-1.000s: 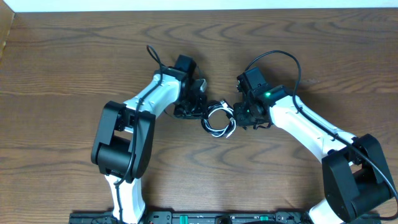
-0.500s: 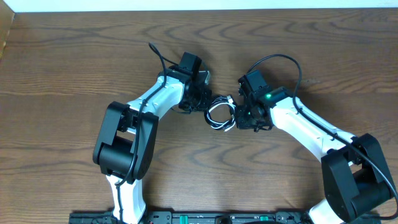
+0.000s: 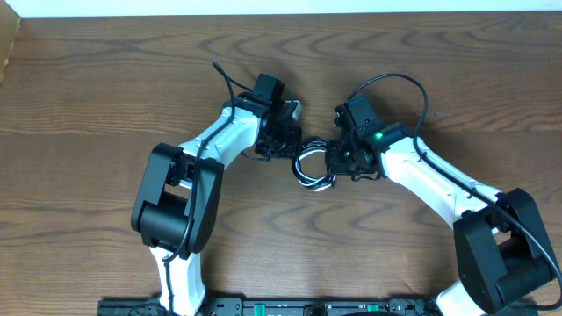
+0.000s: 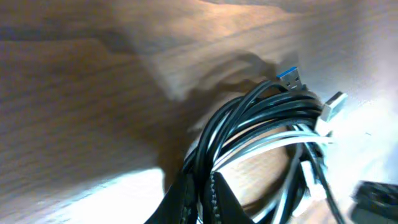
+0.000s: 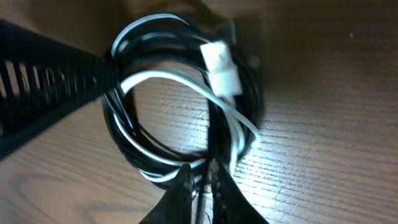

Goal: Untangle cables

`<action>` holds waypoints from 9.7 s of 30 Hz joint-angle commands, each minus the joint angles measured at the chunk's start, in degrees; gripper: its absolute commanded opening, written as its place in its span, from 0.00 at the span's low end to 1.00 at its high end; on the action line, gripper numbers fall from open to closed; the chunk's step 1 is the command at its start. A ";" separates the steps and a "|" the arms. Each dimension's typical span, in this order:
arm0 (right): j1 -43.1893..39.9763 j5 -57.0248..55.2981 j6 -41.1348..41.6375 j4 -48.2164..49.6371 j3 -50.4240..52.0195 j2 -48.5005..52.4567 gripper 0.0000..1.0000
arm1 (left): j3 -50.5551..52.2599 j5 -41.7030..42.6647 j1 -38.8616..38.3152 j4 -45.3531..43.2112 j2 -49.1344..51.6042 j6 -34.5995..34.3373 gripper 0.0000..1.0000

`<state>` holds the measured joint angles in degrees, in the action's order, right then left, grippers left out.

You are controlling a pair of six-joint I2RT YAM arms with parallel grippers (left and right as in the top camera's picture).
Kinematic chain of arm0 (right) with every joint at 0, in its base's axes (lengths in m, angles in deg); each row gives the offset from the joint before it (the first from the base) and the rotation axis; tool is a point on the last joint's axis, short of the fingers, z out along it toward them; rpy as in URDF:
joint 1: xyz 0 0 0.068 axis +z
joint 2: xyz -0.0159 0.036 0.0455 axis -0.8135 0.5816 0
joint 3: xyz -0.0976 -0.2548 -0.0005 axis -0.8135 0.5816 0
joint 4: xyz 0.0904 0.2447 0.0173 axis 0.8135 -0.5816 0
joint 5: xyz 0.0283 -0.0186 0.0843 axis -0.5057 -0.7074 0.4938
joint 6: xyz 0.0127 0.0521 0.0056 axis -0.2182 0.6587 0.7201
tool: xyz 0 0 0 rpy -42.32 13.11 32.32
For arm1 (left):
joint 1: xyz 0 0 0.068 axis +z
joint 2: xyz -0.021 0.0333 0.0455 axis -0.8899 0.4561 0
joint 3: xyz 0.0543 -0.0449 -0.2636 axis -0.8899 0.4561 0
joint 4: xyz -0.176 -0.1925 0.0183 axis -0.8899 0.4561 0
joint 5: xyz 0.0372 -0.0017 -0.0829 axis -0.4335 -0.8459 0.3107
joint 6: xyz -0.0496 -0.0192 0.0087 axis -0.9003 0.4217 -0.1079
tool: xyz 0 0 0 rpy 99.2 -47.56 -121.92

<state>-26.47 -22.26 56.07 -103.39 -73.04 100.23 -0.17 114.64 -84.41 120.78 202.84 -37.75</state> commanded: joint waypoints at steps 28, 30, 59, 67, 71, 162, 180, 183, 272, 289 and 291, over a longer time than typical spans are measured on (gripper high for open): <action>-0.24 -7.26 3.63 -4.90 1.73 0.33 0.12 | 0.57 10.51 -0.04 0.17 0.11 -0.22 0.07; -0.24 -7.23 3.63 -4.90 1.73 0.33 0.13 | 0.57 11.96 -0.02 0.15 0.11 -0.22 0.08; -1.36 -7.10 3.63 -4.59 2.56 0.33 0.29 | 0.57 16.41 -0.02 -0.24 0.11 -0.20 0.08; -1.36 -3.89 3.39 -4.57 2.58 0.33 0.27 | 0.57 16.41 -0.02 -0.24 0.11 -0.20 0.08; -1.29 -1.84 3.39 -4.07 2.58 0.33 0.27 | 0.57 16.41 -0.02 -0.24 0.11 -0.20 0.07; -2.32 2.23 -3.67 -12.72 3.74 -0.07 0.01 | 0.57 16.17 -0.02 -0.44 0.11 -0.15 0.07; -2.23 0.66 1.77 2.14 3.74 -0.02 0.01 | 0.57 16.20 -0.02 -0.46 0.11 -0.17 0.07; -1.79 -1.88 4.35 2.80 3.74 0.13 0.01 | 0.57 16.20 -0.02 -0.46 0.11 -0.17 0.08; -16.20 17.16 -8.85 6.84 3.19 1.46 0.69 | 0.70 -3.69 -5.14 -12.31 5.14 2.10 0.19; -7.04 -9.31 -6.40 2.03 3.34 1.49 0.61 | 0.68 -3.13 -4.79 -8.33 -9.57 2.14 0.07; -6.01 -10.51 -6.05 2.14 3.34 1.49 0.61 | 0.68 -3.13 -4.79 -7.43 -10.19 2.10 0.07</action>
<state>-34.10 -27.11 48.22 -101.47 -69.08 101.67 0.84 111.29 -89.50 112.37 194.20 -35.55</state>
